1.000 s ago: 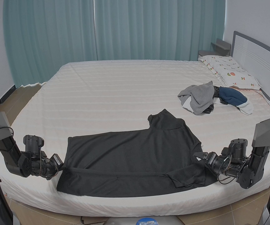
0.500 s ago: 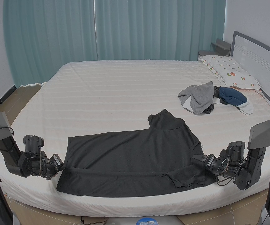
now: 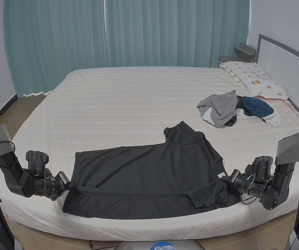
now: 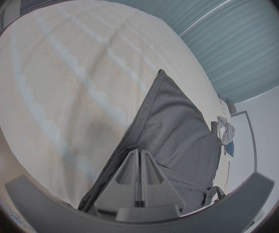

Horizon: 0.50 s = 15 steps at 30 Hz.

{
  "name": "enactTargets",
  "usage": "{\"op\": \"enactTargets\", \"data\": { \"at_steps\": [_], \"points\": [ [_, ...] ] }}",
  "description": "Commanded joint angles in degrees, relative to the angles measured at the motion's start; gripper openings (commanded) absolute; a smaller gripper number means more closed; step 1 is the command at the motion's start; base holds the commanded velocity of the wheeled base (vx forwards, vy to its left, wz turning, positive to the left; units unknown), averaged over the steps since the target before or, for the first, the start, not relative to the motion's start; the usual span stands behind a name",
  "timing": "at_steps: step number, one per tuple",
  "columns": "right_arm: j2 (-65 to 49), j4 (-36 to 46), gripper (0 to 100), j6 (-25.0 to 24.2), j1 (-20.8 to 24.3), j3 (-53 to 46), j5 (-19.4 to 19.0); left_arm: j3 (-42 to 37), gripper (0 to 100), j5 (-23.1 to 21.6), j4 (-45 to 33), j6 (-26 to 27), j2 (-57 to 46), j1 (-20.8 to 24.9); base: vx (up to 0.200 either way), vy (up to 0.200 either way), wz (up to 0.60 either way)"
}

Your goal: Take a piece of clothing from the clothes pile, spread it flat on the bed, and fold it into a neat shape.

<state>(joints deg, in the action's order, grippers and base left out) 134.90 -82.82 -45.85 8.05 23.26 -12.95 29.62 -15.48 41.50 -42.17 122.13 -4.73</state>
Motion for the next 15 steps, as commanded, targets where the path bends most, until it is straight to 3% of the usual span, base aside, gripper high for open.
{"op": "enactTargets", "data": {
  "at_steps": [1, 15],
  "points": [
    [-0.4, -2.3, 0, -0.1, -0.2, -0.1, 0.2, 0.0, 0, 0.0, 0.0, 0.0, 0.0, -0.3, 0.000, 0.000, 0.00],
    [-0.9, -3.9, 0, -0.2, -0.1, -0.5, 0.3, 0.0, 0, 0.2, -0.1, -0.1, 0.0, -0.7, 0.000, 0.000, 0.00]
  ]
}}
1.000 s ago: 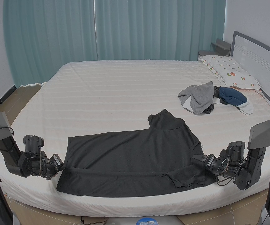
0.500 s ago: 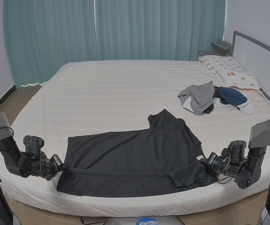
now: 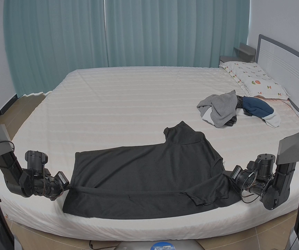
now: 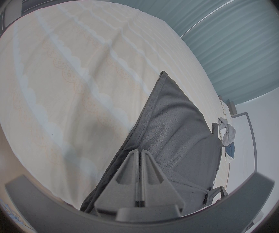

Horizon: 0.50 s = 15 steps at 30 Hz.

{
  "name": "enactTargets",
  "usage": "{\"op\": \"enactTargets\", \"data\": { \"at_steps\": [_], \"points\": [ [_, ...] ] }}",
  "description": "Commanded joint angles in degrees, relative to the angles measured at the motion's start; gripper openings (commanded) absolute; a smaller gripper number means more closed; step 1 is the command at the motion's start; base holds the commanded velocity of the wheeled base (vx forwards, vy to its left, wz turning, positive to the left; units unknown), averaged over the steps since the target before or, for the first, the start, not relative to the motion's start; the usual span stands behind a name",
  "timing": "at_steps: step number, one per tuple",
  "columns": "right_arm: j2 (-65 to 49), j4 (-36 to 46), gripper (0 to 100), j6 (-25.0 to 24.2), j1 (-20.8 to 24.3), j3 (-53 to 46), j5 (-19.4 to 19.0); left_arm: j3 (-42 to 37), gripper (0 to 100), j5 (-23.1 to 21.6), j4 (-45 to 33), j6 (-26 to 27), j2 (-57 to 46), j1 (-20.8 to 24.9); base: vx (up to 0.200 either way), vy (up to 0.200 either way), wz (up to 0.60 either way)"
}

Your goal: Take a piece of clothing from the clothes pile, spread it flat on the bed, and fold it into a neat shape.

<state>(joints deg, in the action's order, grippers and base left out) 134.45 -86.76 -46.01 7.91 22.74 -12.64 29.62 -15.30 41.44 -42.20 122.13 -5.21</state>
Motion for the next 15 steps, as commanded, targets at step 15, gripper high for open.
{"op": "enactTargets", "data": {
  "at_steps": [15],
  "points": [
    [-0.2, 0.0, 0, -0.4, 0.1, 0.5, -0.1, 0.0, 0, 1.5, -0.1, -0.2, 0.0, -0.8, 0.000, 0.000, 0.00]
  ]
}}
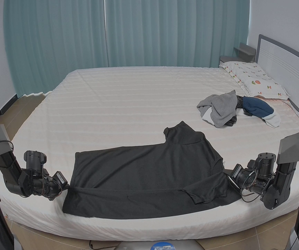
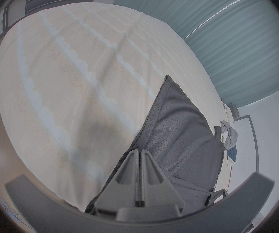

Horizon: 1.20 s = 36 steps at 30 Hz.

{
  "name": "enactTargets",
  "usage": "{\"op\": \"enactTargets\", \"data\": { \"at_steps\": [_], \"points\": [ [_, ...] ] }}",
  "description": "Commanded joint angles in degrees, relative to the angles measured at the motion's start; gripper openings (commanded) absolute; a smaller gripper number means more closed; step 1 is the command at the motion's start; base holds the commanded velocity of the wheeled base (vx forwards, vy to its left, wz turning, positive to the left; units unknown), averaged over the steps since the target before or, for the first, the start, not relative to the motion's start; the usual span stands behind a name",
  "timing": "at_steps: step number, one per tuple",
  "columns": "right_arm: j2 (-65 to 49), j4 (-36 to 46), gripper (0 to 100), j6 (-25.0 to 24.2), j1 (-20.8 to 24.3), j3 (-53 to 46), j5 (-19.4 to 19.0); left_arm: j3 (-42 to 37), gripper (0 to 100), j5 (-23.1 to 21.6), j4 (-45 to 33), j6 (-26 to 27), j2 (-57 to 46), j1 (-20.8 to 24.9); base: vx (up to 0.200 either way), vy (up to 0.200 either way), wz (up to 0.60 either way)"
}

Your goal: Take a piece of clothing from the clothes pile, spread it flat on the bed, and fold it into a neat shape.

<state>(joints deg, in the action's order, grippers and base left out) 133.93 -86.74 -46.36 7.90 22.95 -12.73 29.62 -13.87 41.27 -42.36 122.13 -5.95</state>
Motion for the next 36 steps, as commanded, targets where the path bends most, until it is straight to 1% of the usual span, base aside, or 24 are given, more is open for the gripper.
{"op": "enactTargets", "data": {
  "at_steps": [1, 9, 10, 17, 19, 23, 27, 33, 36],
  "points": [
    [0.3, 0.0, 0, 0.0, 0.1, 0.2, 0.0, 0.0, 0, 0.0, 0.0, 0.0, 0.0, 0.0, 0.000, 0.000, 0.00],
    [0.8, 0.1, 0, 0.0, 0.1, 0.4, 0.0, -0.1, 0, 0.0, 0.2, -0.1, 0.0, 0.0, 0.000, 0.000, 0.00],
    [1.0, 0.1, 100, 0.0, 0.2, 0.4, 0.0, -0.1, 100, 0.0, 0.2, -0.1, 0.0, 0.0, 0.000, 0.000, 0.00],
    [0.8, 0.0, 100, -0.1, -0.5, -0.2, 0.0, -1.9, 100, -0.7, 1.7, -0.1, -0.2, -0.2, 0.000, 0.000, 0.00],
    [0.4, 0.0, 100, -0.8, -1.1, -0.4, -0.1, -2.8, 100, -0.8, 3.3, -0.2, -0.2, -0.4, 0.000, 0.000, 0.00],
    [-1.3, 0.1, 100, -4.8, -2.1, -0.5, -0.2, -4.3, 100, -1.0, 6.5, -0.8, -0.1, -0.7, 0.000, 0.000, 0.00],
    [-1.8, 0.1, 100, -5.5, -2.3, -1.2, -0.6, -4.6, 100, -1.4, 6.8, -1.1, -0.3, -0.7, 0.000, 0.000, 0.00],
    [-1.9, 0.0, 100, -5.5, -2.4, -1.4, -0.6, -4.5, 100, -1.8, 6.8, -2.8, -0.7, -0.6, 0.000, -0.200, 0.00],
    [-1.9, 0.0, 100, -5.5, -2.4, -1.5, -0.6, -4.6, 100, -1.8, 6.8, -2.7, -0.6, -0.6, 0.000, 0.000, 0.00]
  ]
}}
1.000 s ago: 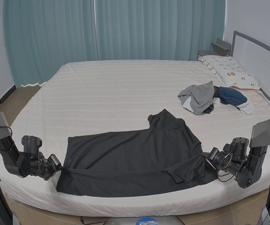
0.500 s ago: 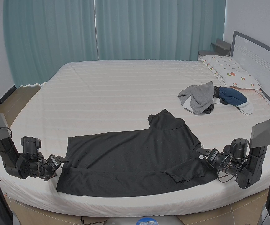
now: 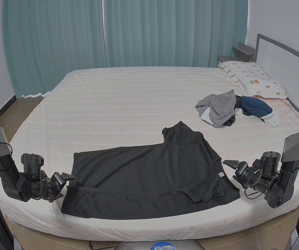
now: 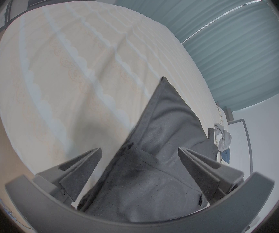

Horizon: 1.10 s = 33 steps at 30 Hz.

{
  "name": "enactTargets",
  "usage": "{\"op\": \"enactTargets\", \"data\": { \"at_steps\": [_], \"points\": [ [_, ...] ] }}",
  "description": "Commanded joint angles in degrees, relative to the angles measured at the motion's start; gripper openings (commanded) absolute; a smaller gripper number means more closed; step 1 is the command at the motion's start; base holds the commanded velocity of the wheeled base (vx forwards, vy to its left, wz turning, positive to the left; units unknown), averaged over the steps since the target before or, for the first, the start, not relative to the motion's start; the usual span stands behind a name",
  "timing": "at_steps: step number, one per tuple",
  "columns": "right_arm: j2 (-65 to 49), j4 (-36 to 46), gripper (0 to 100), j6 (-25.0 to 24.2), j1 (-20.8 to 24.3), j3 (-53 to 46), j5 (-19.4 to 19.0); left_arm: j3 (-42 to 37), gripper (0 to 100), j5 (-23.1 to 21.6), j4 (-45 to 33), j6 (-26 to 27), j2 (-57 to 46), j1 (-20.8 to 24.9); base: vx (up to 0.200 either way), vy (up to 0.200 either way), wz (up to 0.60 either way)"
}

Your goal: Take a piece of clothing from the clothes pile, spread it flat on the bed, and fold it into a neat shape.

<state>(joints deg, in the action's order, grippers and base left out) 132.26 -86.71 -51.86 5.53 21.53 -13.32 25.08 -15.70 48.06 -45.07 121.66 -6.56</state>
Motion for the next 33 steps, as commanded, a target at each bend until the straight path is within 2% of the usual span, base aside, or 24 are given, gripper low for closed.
{"op": "enactTargets", "data": {
  "at_steps": [1, 12, 18, 25, 28, 33],
  "points": [
    [-0.2, 0.0, 100, -0.1, 0.1, -0.1, 0.0, 0.1, 100, 0.1, 0.0, -0.1, -0.1, 0.0, 0.000, 0.000, 0.00],
    [-0.1, 0.0, 100, -0.1, 0.2, -0.3, 0.0, 0.7, 100, 0.2, 0.0, -0.5, -0.3, -0.6, 0.000, 0.000, 0.00],
    [-0.2, 0.0, 100, -0.1, 0.4, -0.9, 0.0, 0.9, 100, 0.1, 0.7, -0.6, -1.3, -2.5, 0.200, 0.000, 0.00],
    [-0.2, 0.0, 100, -0.1, 0.6, -1.5, 0.0, 1.1, 100, 0.2, 1.6, -0.5, -3.7, -2.5, 0.000, 0.000, 0.00],
    [-0.1, 0.0, 100, -0.1, 0.8, -1.8, -0.1, 2.7, 100, 0.2, 1.5, -0.5, -3.6, -2.4, 0.000, 0.000, 0.00],
    [0.3, 0.0, 100, -0.2, 0.8, -1.8, -0.2, 9.6, 100, 0.1, 0.7, -0.4, -2.0, -2.1, 0.000, 0.000, 0.00]
  ]
}}
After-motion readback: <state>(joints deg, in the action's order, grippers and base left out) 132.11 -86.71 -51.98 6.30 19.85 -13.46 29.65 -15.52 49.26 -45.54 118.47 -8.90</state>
